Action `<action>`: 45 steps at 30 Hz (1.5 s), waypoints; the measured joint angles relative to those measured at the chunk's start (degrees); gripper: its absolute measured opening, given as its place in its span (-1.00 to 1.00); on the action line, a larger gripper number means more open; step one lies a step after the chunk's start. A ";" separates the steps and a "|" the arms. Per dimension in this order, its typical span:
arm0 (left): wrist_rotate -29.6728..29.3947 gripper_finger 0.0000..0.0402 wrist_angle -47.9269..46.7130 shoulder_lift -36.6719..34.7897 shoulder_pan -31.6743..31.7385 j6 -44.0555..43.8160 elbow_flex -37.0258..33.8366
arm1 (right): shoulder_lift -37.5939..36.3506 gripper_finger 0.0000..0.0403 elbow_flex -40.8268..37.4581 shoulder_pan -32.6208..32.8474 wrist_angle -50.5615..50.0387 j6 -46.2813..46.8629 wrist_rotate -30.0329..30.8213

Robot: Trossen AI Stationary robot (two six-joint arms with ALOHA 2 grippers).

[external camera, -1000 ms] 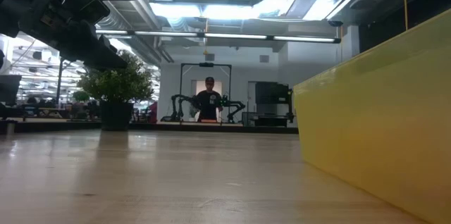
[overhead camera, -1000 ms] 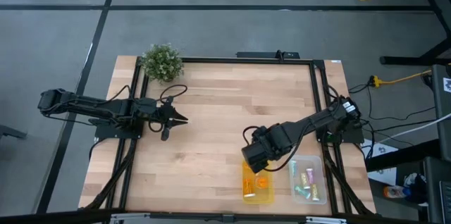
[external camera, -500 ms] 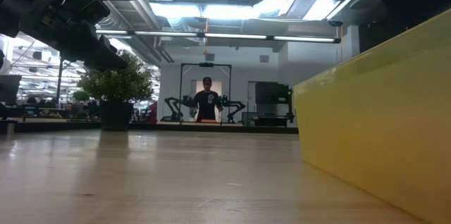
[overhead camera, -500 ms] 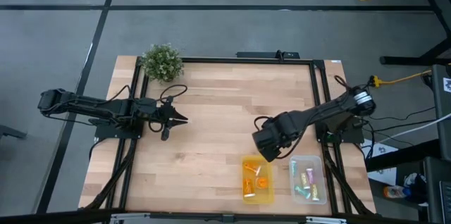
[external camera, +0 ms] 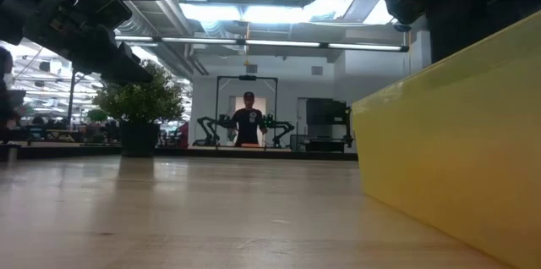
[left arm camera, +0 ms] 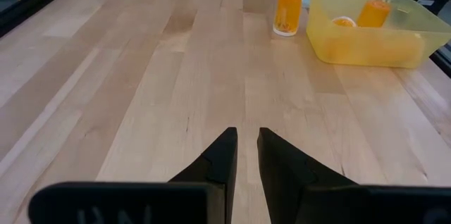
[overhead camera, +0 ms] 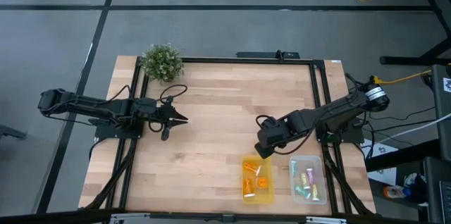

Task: Pick and place medicine bottles into bin by pill shape (circle, oval)
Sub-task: Put the orange capsule bottle into the yellow bin

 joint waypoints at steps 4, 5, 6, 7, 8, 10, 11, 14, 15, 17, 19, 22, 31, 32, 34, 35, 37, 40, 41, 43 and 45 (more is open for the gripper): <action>0.00 -0.75 0.01 0.00 0.00 0.01 -0.01 | 1.33 0.33 0.00 0.00 0.76 0.79 0.91; 0.00 -0.75 -0.02 -0.02 0.01 0.01 0.00 | 1.58 0.33 0.00 0.00 0.88 0.82 0.92; 0.00 -0.75 -0.02 -0.01 0.02 0.01 0.00 | 1.79 0.33 0.00 0.00 1.10 0.83 0.92; 0.00 -0.75 -0.01 -0.02 0.01 0.01 0.00 | 1.95 0.33 0.00 0.00 1.21 0.83 0.92; 0.00 -0.75 -0.02 0.00 0.00 0.01 0.00 | 1.97 0.33 0.00 0.00 1.19 0.86 0.92; 0.00 -0.75 -0.02 -0.02 0.00 0.01 0.00 | 1.86 0.33 0.00 0.00 1.40 0.86 1.42; 0.00 -0.75 -0.02 0.00 0.01 0.01 0.00 | 1.86 0.33 0.00 0.00 1.46 0.86 2.18; 0.00 -0.75 -0.02 -0.01 0.02 0.01 0.00 | 1.90 0.33 0.00 0.00 1.56 0.91 5.45; 0.00 -0.75 -0.02 -0.01 0.01 0.01 0.00 | 2.13 0.33 0.00 -0.11 1.73 1.18 6.48; 0.00 -0.75 -0.02 0.00 0.01 0.01 0.00 | 2.32 0.33 0.00 -0.44 1.74 1.25 7.80; -0.02 -0.75 -0.02 0.00 0.02 0.01 0.00 | 2.45 0.33 0.00 -0.93 1.79 1.26 8.13; 0.00 -0.75 0.11 -0.02 0.00 0.01 0.00 | 3.20 0.33 -0.11 -1.77 1.30 1.27 8.13; 0.00 -0.75 0.13 0.00 0.00 -0.01 0.00 | 7.01 0.33 -0.61 -3.34 1.24 -1.21 0.44; 0.00 -0.75 0.14 -0.02 0.02 -0.01 -0.01 | 7.07 0.33 -0.61 -3.33 1.30 -1.35 0.43; 0.00 -0.75 0.13 -0.02 0.00 -0.01 -0.02 | 7.07 0.33 -0.61 -3.39 1.23 -1.16 0.55; 0.00 -0.75 0.14 -0.01 0.02 -0.01 -0.02 | 7.07 0.33 -0.61 -3.41 1.16 -0.31 0.75; 0.00 -0.75 0.13 -0.02 0.00 -0.01 -0.02 | 7.07 0.33 -0.61 -3.48 0.09 1.25 2.10; 0.00 -0.75 0.13 -0.02 0.02 -0.03 -0.02 | 7.39 0.33 -0.61 -3.48 -0.63 1.42 2.30; 0.00 -0.75 0.13 -0.01 0.00 -0.03 -0.02 | 7.61 0.33 -0.61 -3.45 -1.00 1.38 2.34; 0.00 -0.75 0.13 -0.01 0.00 -0.03 -0.01 | 8.28 0.33 -0.61 -3.48 -1.66 1.34 2.40; 0.00 -0.75 0.13 -0.01 0.02 -0.05 -0.02 | 8.80 0.33 -0.52 -3.65 -1.46 1.33 2.66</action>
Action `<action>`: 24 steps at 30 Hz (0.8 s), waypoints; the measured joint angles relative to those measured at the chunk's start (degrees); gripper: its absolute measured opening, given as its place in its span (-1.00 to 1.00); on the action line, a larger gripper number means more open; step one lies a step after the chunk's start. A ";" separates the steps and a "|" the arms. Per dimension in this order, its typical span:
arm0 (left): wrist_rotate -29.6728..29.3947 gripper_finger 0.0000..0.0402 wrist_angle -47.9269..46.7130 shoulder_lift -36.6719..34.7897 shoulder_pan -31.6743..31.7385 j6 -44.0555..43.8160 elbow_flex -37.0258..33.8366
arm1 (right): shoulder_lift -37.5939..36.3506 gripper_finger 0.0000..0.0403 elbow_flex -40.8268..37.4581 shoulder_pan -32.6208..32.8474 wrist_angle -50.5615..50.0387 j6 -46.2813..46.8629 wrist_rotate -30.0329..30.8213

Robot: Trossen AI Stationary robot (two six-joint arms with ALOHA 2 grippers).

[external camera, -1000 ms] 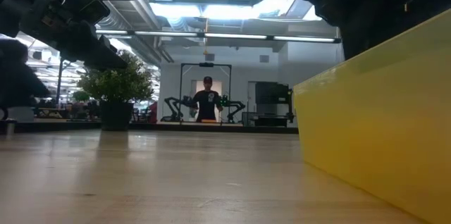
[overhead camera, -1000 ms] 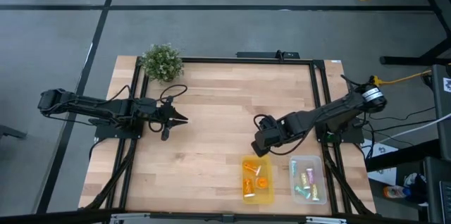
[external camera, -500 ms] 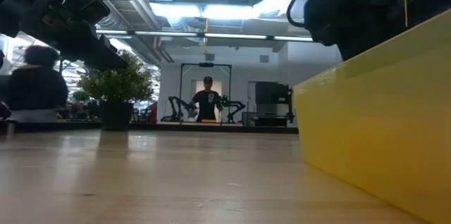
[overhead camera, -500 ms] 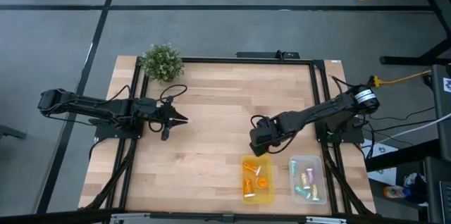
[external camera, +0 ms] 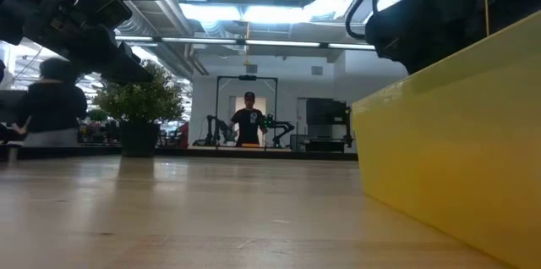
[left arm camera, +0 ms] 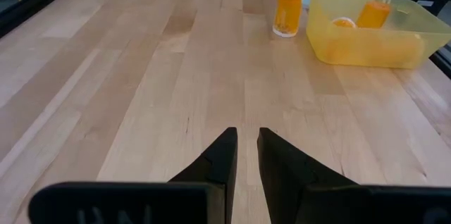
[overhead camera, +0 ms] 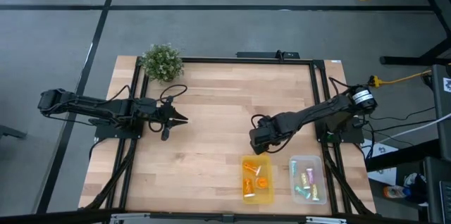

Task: Pick and place medicine bottles into bin by pill shape (circle, oval)
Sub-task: Put the orange capsule bottle into the yellow bin

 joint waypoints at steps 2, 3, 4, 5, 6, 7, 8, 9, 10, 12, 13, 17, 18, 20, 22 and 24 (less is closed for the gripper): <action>0.00 -0.75 0.00 -0.01 0.00 0.00 -0.01 | 0.49 0.33 0.15 -0.38 0.27 0.00 0.39; 0.00 -0.75 -0.04 0.01 0.00 0.00 -0.01 | 0.82 0.33 0.18 -0.66 0.35 0.05 0.79; 0.00 -0.75 0.00 -0.01 -0.01 -0.02 -0.01 | 1.08 0.33 0.26 -1.02 0.61 0.05 1.03; 0.00 -0.75 0.02 0.00 -0.02 -0.02 0.00 | 1.12 0.33 0.24 -1.36 0.72 0.07 1.55; 0.00 -0.75 -0.02 0.01 0.00 -0.04 -0.01 | 1.15 0.33 0.24 -1.75 0.78 0.11 2.32; 0.00 -0.75 0.00 0.01 -0.02 -0.13 0.02 | 1.15 0.33 0.19 -2.18 0.90 0.15 3.29; 0.00 -0.75 0.00 0.00 0.00 -0.20 0.00 | 1.15 0.33 0.18 -2.65 1.14 0.17 4.02; 0.00 -0.75 0.00 0.01 -0.02 -0.20 0.01 | 1.14 0.33 0.18 -3.16 1.27 0.19 4.57; 0.00 -0.75 0.00 0.01 0.00 -0.20 0.00 | 1.13 0.33 0.38 -3.66 1.21 0.18 5.08; 0.00 -0.75 0.00 -0.01 -0.01 -0.20 0.00 | 1.19 0.33 0.56 -4.74 1.24 0.10 6.37; 0.00 -0.75 0.00 0.01 -0.01 -0.20 -0.01 | 1.21 0.33 0.54 -5.35 1.56 0.06 7.28; 0.00 -0.75 0.00 0.01 -0.01 -0.35 0.02 | 1.30 0.33 0.50 -7.71 2.04 -0.16 9.46; 0.00 -0.75 0.00 0.00 0.00 -0.37 0.02 | 1.30 0.33 0.48 -8.21 2.03 -0.29 10.04; 0.00 -0.75 0.00 0.01 -0.01 -0.37 0.00 | 1.30 0.33 0.46 -8.93 2.07 -0.40 10.72; 0.00 -0.75 0.00 0.01 -0.01 -0.39 0.01 | 1.30 0.33 0.46 -9.50 2.08 -0.76 10.71; 0.00 -0.75 0.00 0.01 -0.02 -0.39 -0.01 | 1.30 0.33 0.46 -9.81 2.13 -0.76 10.70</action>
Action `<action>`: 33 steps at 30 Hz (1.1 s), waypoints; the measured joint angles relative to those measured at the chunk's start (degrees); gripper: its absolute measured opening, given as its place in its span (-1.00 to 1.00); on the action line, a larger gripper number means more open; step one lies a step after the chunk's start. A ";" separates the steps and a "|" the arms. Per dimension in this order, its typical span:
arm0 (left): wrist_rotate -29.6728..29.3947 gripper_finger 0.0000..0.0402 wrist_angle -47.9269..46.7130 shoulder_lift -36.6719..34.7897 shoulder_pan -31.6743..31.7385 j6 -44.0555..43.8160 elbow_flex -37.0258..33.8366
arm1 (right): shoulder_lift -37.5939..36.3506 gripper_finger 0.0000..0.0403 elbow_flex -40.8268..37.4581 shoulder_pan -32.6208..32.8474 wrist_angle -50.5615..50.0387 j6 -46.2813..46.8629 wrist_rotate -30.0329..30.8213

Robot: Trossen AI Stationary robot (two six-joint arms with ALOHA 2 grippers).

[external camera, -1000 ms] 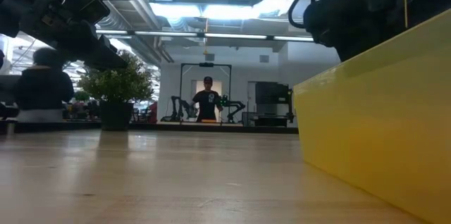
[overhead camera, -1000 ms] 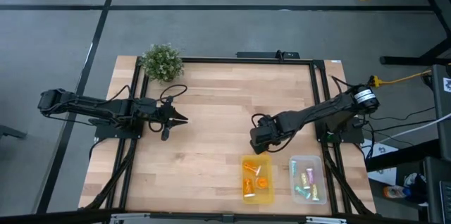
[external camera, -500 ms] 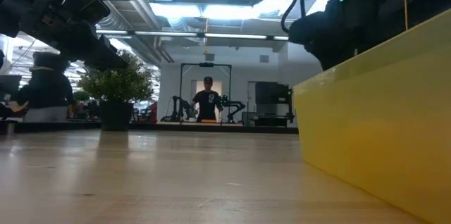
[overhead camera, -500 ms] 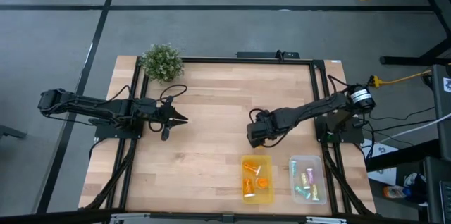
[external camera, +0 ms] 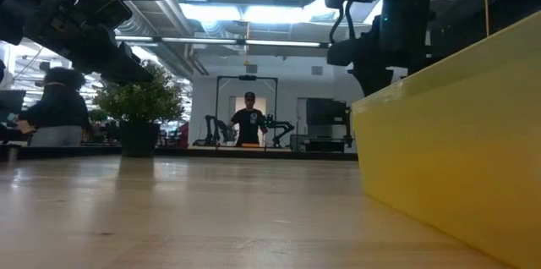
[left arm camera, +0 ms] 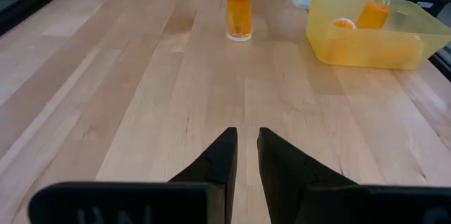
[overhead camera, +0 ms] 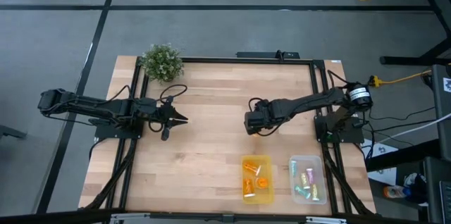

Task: Pick and place medicine bottles into bin by pill shape (circle, oval)
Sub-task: Put the orange capsule bottle into the yellow bin

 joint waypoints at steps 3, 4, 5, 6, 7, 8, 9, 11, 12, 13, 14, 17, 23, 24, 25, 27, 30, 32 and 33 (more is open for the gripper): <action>0.00 -0.75 0.01 -0.01 0.01 0.00 0.01 | 0.22 0.33 0.93 -0.05 -0.08 -1.01 -0.47; 0.00 -0.75 0.00 0.00 0.01 0.00 0.01 | 0.32 0.33 1.57 -0.05 -0.06 -2.03 -0.60; 0.00 -0.75 0.00 0.00 0.01 0.00 0.00 | 0.33 0.33 2.36 -0.05 -0.06 -2.95 -0.46; 0.00 -0.75 0.00 -0.01 0.02 0.00 0.00 | 0.30 0.33 3.23 -0.05 0.00 -3.96 -0.45; 0.00 -0.75 0.01 -0.01 0.01 0.00 0.01 | 0.24 0.33 4.19 -0.05 0.12 -5.10 -0.47; 0.00 -0.75 0.00 0.00 0.02 0.00 0.00 | 0.24 0.33 4.96 -0.05 0.12 -6.04 -0.73; 0.00 -0.75 0.00 0.00 0.00 0.00 0.01 | 0.24 0.33 5.61 -0.05 0.11 -6.84 -1.03; 0.00 -0.75 0.00 0.00 0.01 -0.01 0.01 | 0.20 0.33 6.39 -0.05 0.38 -7.20 -2.05; 0.00 -0.75 0.01 0.00 0.02 0.00 0.00 | 0.17 0.33 6.40 -0.01 0.49 -7.23 -2.78; 0.00 -0.75 0.00 0.00 0.02 0.00 0.02 | 0.17 0.33 6.24 -0.01 0.40 -7.18 -3.19; 0.00 -0.75 0.00 0.00 0.02 0.00 0.01 | 0.19 0.33 5.92 -0.01 0.37 -6.88 -3.40; 0.00 -0.75 0.00 0.00 0.02 0.00 0.02 | 0.73 0.33 4.86 0.13 1.73 -6.67 -4.35; 0.02 -0.75 -0.12 -0.01 0.00 0.00 0.01 | 3.02 0.33 3.82 1.06 6.00 -6.68 -4.03; 0.00 -0.75 -0.19 -0.01 0.01 0.00 0.00 | 3.73 0.33 3.97 1.13 5.99 -6.69 -3.57; 0.00 -0.75 -0.14 -0.01 0.01 0.00 0.00 | 4.13 0.33 4.01 1.15 5.89 -6.68 -2.79; 0.00 -0.75 -0.17 -0.02 0.00 0.00 0.00 | 4.75 0.33 3.77 1.11 6.55 -6.31 -2.18; 0.00 -0.75 -0.09 -0.02 0.02 0.00 0.00 | 5.45 0.33 3.34 1.06 6.36 -5.99 -2.24; 0.02 -0.75 -0.17 0.00 0.02 0.00 0.00 | 4.58 0.33 4.15 1.10 7.09 -6.00 -2.15; 0.01 -0.75 -0.11 0.00 0.02 -0.01 0.00 | 4.61 0.33 4.40 1.13 7.19 -6.01 -2.09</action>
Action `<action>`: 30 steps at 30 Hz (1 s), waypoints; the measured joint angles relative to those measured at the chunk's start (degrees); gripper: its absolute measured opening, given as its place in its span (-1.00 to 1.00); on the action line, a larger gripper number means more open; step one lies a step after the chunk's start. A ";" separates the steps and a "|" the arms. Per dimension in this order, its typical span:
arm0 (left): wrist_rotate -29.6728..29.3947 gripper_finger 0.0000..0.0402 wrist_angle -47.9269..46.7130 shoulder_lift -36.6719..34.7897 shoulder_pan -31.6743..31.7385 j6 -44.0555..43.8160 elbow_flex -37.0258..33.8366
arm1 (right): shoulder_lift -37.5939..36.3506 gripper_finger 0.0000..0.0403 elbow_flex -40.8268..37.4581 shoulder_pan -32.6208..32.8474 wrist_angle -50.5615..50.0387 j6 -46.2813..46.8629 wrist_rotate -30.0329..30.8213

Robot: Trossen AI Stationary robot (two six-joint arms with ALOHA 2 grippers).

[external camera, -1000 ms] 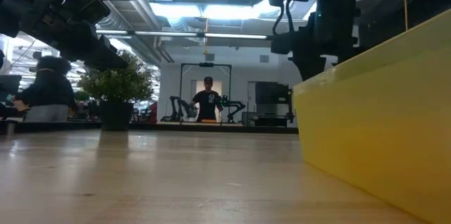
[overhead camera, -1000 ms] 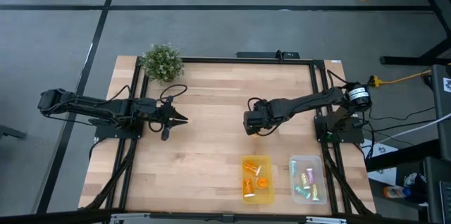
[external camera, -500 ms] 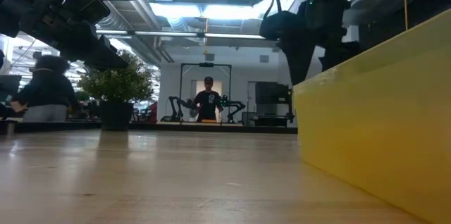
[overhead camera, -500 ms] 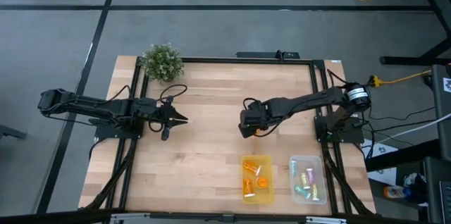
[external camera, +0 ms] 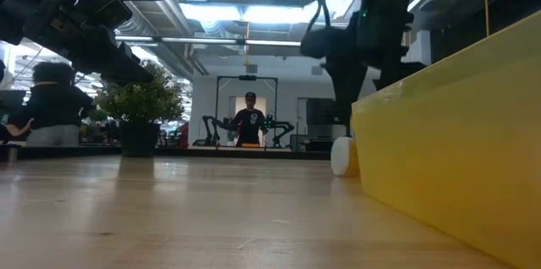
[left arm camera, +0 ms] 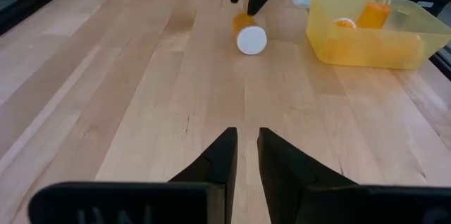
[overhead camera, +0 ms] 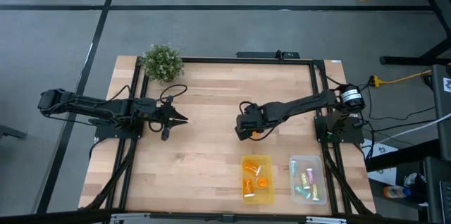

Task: Pick and place medicine bottles into bin by pill shape (circle, oval)
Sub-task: Put the orange capsule bottle into the yellow bin

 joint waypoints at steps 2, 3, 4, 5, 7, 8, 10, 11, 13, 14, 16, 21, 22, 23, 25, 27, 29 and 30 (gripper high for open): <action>0.02 -0.75 0.07 -0.02 -0.02 0.00 0.00 | 0.39 0.33 0.37 -0.01 -0.78 -0.51 0.00; 0.01 -0.75 -0.03 0.00 0.00 -0.01 0.00 | 0.37 0.33 0.76 -0.02 -0.77 -0.76 0.02; -0.01 -0.75 -0.01 0.00 -0.01 -0.01 0.00 | 0.17 0.33 1.09 -0.02 -0.10 -1.52 0.10; 0.02 -0.75 0.01 -0.02 -0.02 0.01 0.00 | 0.09 0.33 1.17 -0.04 0.20 -3.91 0.16; -0.01 -0.75 -0.02 -0.02 0.00 0.01 0.00 | 0.18 0.33 1.02 0.00 -0.53 -11.56 -0.10; 0.00 -0.75 0.00 0.00 0.00 0.01 0.00 | 0.22 0.33 1.02 0.12 -0.59 -16.00 -0.28; 0.01 -0.75 -0.04 0.00 0.00 0.01 0.00 | 0.17 0.33 1.04 0.28 -0.35 -24.47 -1.37; 0.01 -0.75 -0.02 -0.02 -0.02 0.01 0.00 | 0.17 0.33 1.04 0.33 -0.37 -28.13 -2.01; 0.02 -0.75 -0.02 -0.02 -0.01 0.01 0.00 | 0.17 0.33 1.04 0.33 -0.35 -34.77 -3.94; 0.00 -0.75 -0.02 -0.01 -0.01 0.01 0.00 | 0.21 0.33 1.04 0.31 -0.20 -37.45 -4.77; 0.01 -0.75 -0.02 -0.01 0.00 0.01 0.00 | 0.71 0.33 1.04 0.31 -0.13 -42.36 -6.20; 0.00 -0.75 -0.01 -0.02 -0.01 0.01 0.00 | 3.26 0.33 1.04 0.30 -0.11 -48.61 -5.31; 0.02 -0.75 -0.02 -0.01 -0.01 0.01 0.00 | 4.05 0.33 1.04 0.28 -0.14 -48.91 -4.76; 0.02 -0.75 -0.02 0.00 0.00 0.01 0.00 | 4.75 0.33 1.04 0.28 -0.05 -48.95 -4.24; -0.01 -0.75 -0.02 0.00 -0.01 0.01 0.00 | 6.12 0.33 1.04 0.27 0.06 -48.55 -2.49; 0.00 -0.75 -0.02 -0.01 0.00 0.01 0.00 | 7.55 0.33 1.04 0.28 0.19 -47.11 -1.50; 0.02 -0.75 0.00 -0.01 -0.02 0.01 0.01 | 8.62 0.33 1.04 0.26 0.19 -45.64 -1.44; -0.01 -0.75 0.00 -0.01 -0.01 0.01 0.00 | 9.01 0.33 1.04 0.28 0.19 -45.30 -1.48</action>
